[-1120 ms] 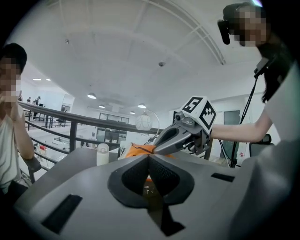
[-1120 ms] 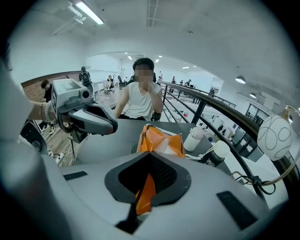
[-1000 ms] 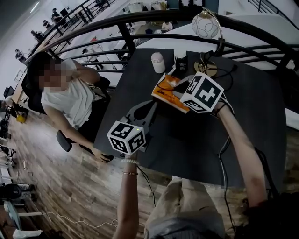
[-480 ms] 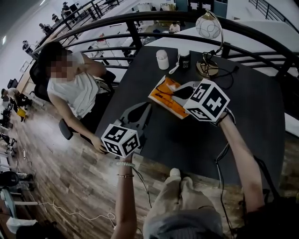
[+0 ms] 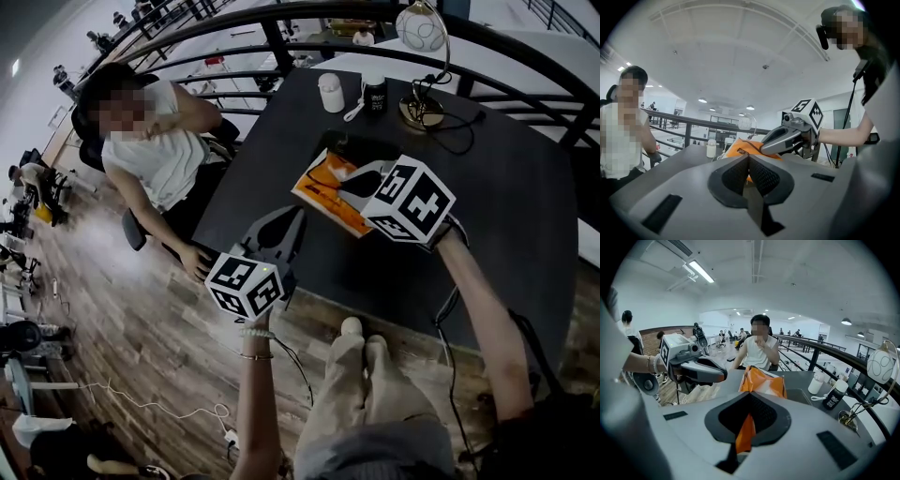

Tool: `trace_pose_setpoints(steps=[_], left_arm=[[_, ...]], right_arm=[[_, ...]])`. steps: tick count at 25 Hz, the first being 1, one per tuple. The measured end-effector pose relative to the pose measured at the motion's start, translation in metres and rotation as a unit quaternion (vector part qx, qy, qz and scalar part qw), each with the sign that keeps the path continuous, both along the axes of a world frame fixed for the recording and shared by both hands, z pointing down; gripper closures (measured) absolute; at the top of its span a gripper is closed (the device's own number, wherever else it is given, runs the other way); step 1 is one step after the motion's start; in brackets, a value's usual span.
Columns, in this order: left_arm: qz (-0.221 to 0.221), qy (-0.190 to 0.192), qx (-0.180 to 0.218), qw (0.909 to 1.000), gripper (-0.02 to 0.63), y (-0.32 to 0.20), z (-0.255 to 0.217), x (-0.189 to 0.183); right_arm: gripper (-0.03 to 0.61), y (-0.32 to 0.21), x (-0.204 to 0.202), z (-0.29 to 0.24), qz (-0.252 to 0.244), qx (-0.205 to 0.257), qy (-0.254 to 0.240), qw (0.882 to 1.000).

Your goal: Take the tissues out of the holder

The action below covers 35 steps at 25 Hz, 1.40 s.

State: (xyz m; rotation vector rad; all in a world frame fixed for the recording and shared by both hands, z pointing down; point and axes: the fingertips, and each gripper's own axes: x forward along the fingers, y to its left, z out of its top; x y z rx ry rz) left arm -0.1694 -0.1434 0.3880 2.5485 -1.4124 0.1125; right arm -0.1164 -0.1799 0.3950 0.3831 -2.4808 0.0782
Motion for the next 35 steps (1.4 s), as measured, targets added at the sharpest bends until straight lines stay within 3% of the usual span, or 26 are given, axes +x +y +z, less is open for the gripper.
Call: trace_pose_setpoints(steps=[10,18,35], left_arm=[[0.0,0.011,-0.032,0.9994,0.606,0.024,0.03,-0.011],[0.01,0.033,-0.085,0.9958,0.606,0.025,0.075,-0.013],[0.018,0.032,-0.118,0.9923,0.606,0.035,0.1,-0.016]], right_arm=[[0.565,0.023,-0.018,0.04,0.004,-0.021,0.015,1.0],[0.565,0.023,-0.025,0.087,0.023,-0.032,0.051,0.998],[0.565,0.037,-0.047,0.126,0.025,-0.056,0.072,0.996]])
